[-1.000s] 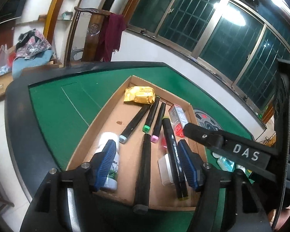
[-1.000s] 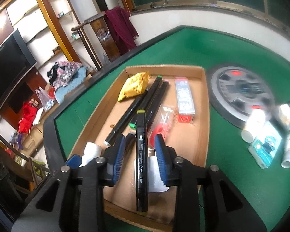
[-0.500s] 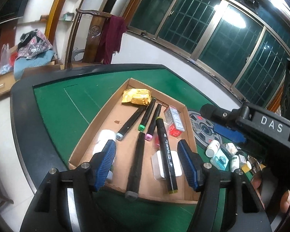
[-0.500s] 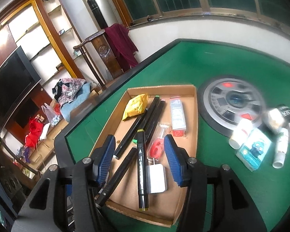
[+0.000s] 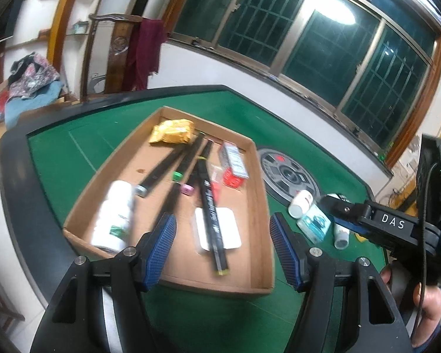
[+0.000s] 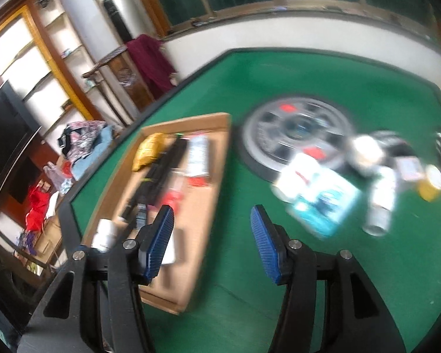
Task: Organize objects
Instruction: 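Move both open tools back to the white bottles on the table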
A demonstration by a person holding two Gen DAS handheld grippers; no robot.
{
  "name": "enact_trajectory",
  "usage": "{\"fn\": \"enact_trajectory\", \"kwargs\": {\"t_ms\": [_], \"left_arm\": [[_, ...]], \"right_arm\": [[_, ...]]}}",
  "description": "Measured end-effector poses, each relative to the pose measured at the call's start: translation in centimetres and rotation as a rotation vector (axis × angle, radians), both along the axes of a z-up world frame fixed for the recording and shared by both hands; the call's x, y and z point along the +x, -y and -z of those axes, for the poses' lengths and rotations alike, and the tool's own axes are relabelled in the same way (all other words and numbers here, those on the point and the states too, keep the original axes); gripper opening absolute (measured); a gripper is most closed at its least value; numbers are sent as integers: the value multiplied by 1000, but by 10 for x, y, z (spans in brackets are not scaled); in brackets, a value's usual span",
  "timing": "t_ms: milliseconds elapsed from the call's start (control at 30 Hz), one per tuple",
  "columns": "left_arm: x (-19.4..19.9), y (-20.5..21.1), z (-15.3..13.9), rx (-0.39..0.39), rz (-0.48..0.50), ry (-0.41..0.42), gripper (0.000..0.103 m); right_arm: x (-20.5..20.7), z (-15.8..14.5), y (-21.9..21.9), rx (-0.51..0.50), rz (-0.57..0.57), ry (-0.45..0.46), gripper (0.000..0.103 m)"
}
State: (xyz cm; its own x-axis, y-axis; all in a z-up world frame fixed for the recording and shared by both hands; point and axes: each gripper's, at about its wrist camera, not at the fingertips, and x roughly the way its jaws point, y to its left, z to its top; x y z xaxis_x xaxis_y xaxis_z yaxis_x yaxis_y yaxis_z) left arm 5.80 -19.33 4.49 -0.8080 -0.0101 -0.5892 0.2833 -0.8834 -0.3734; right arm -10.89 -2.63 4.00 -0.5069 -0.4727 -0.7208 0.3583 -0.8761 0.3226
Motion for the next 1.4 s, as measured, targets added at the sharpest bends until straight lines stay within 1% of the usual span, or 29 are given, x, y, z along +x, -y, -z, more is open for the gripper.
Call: {"fn": "enact_trajectory", "kwargs": {"t_ms": [200,300,367,400,533,700,800,900,1000,1100,1267,1400], "left_arm": [[-11,-33,-4,-60,71,21,60],[-19,-48,-5,-86,104,35,60],[-24,-57,-4,-100,135,43,60],[-26,-60,-3,-106,145,45,60],[-41,-73,4,-129,195,78,60],[-74,-90,9,-107,260,127,60],[-95,-104,7,-97,307,134,60],[-120,-122,4,-148,348,145,60],[-150,-133,6,-224,364,193,60],[-172,-135,12,-272,371,234,60],[-193,-131,22,-254,376,271,60],[-204,-134,35,-277,375,333,59]], "right_arm": [[-15,22,-65,37,97,54,53],[-29,30,-94,4,171,103,53],[-36,33,-109,-42,223,135,53],[-39,33,-113,-58,229,141,53],[-42,34,-116,-49,235,140,53],[-45,41,-113,-52,222,170,53],[-49,39,-127,-90,267,175,53],[-52,37,-146,-127,324,166,53],[-56,35,-160,-143,358,170,53],[-58,37,-168,-165,377,188,53],[-53,37,-164,-177,361,204,53],[-56,41,-158,-173,344,221,53]]}}
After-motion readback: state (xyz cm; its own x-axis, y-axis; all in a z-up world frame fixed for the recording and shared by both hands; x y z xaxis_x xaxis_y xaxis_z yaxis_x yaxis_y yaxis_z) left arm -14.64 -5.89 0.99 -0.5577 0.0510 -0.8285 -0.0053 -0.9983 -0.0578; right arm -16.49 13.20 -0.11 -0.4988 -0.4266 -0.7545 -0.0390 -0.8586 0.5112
